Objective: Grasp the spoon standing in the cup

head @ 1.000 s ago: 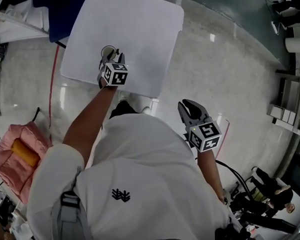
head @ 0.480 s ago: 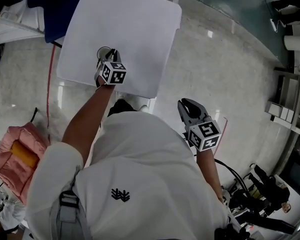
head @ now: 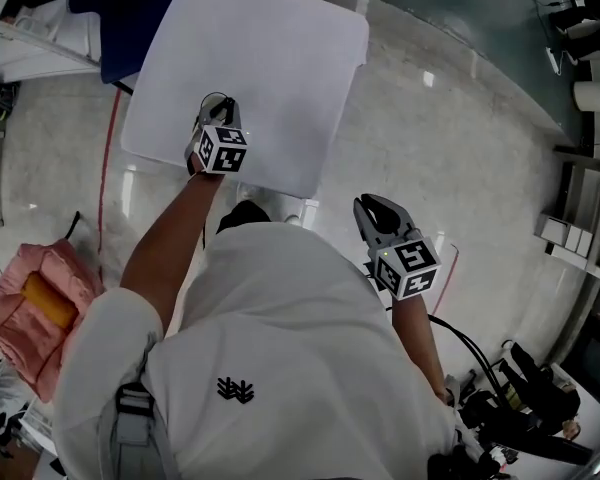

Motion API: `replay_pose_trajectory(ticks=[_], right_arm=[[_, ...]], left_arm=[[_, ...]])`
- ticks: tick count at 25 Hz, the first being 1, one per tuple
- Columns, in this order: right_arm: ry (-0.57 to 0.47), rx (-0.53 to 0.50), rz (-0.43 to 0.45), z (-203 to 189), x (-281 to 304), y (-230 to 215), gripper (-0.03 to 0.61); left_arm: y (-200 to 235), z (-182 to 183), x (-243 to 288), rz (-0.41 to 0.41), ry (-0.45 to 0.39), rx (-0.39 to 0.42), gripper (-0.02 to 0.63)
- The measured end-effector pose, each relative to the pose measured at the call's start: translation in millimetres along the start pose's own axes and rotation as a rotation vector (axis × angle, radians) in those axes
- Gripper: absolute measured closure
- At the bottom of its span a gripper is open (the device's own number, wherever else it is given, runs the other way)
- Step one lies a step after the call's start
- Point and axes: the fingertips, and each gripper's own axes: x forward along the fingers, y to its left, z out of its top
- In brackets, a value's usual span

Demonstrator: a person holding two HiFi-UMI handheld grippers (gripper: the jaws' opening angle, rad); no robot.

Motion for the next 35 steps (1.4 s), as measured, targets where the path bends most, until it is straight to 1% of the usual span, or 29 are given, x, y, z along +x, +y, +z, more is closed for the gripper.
replay_pose_trajectory(ticks=[9,14,21,25,29,35], right_arm=[[-0.042,-0.03,0.033,-8,-15,8,0.54],[-0.048,-0.05,0.037,-18,-23,11,0.567],[-0.06,-0.066,0.079,-36,-39,25,0.569],[-0.064,-0.067,0.098,-49,-49,33,0.569],[-0.065,-0.072,0.12,-65,-56,42,0.569],[-0.067,-0.088,0.149,-81,-63,62,0.569]], left_arm=[[1,30,-52,0.016,-0.098,-0.023,0.56],[-1,45,-92,0.027,-0.173,-0.018,0.56],[-14,64,-154,0.022,-0.271,-0.026,0.56],[-26,73,-194,0.006,-0.315,-0.049,0.56],[-43,75,-235,-0.029,-0.353,-0.086,0.56],[-66,71,-293,-0.07,-0.392,-0.071,0.56]])
